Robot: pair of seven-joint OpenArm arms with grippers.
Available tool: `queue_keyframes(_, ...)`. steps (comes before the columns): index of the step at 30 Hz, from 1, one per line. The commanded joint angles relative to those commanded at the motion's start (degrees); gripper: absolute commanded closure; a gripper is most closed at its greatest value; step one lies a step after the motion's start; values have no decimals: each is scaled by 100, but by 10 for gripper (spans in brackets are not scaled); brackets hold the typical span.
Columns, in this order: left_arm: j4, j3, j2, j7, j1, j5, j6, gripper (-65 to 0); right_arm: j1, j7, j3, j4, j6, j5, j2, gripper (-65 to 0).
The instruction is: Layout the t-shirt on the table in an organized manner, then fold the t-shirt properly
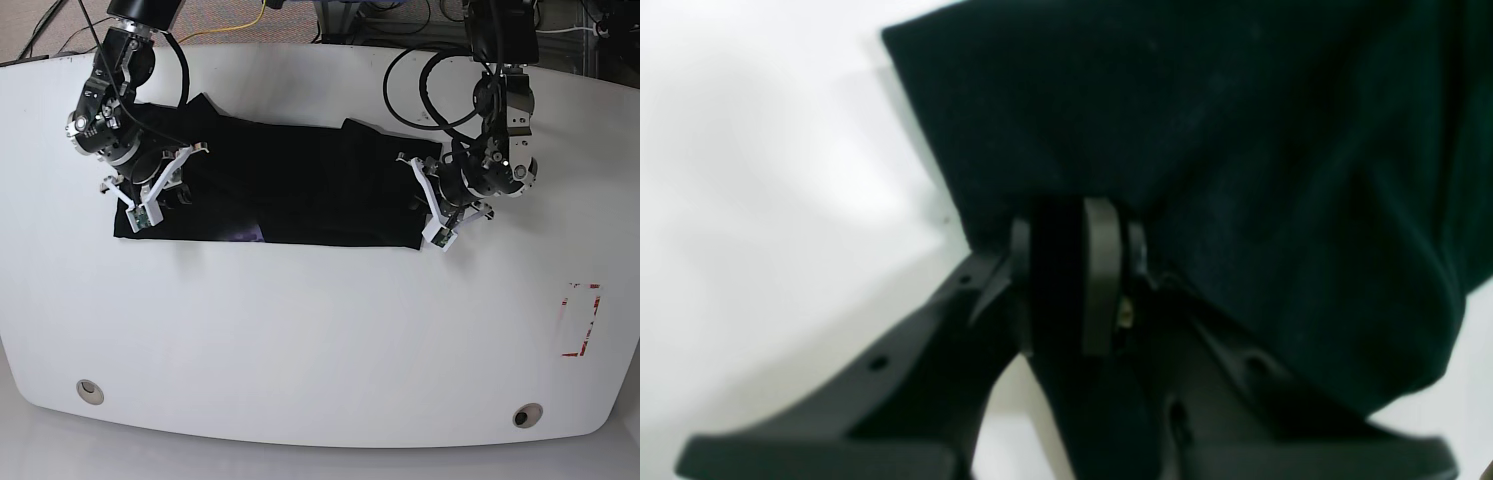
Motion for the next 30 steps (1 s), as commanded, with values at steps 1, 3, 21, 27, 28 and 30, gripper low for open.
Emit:
queue_keyframes(1, -9, 0, 0, -18, 9, 9, 0, -76, 9, -149, 114, 185, 0, 97, 0, -315)
queue_keyframes(3, -9, 0, -9, -26, 62, 9, 0, -76, 18, -299, 343, 334, 0, 176, -9, -385)
queue_keyframes(21, -9, 0, -18, -26, 114, 9, -9, -79, 668, -1565, 2681, -2092, 0, 1776, 791, -650)
queue_keyframes(27, -9, 0, -18, -26, 123, 9, -9, -79, 659, -1196, 2690, -3270, 0, 2251, 1257, -650)
queue_keyframes(28, -9, 0, -18, -26, 123, 9, -9, -79, 659, -1178, 2690, -3420, 0, 2303, 1310, -650)
queue_keyframes(30, -9, 0, -18, -26, 123, 9, -9, -79, 659, -1178, 2690, -3648, 0, 2382, 1371, -650)
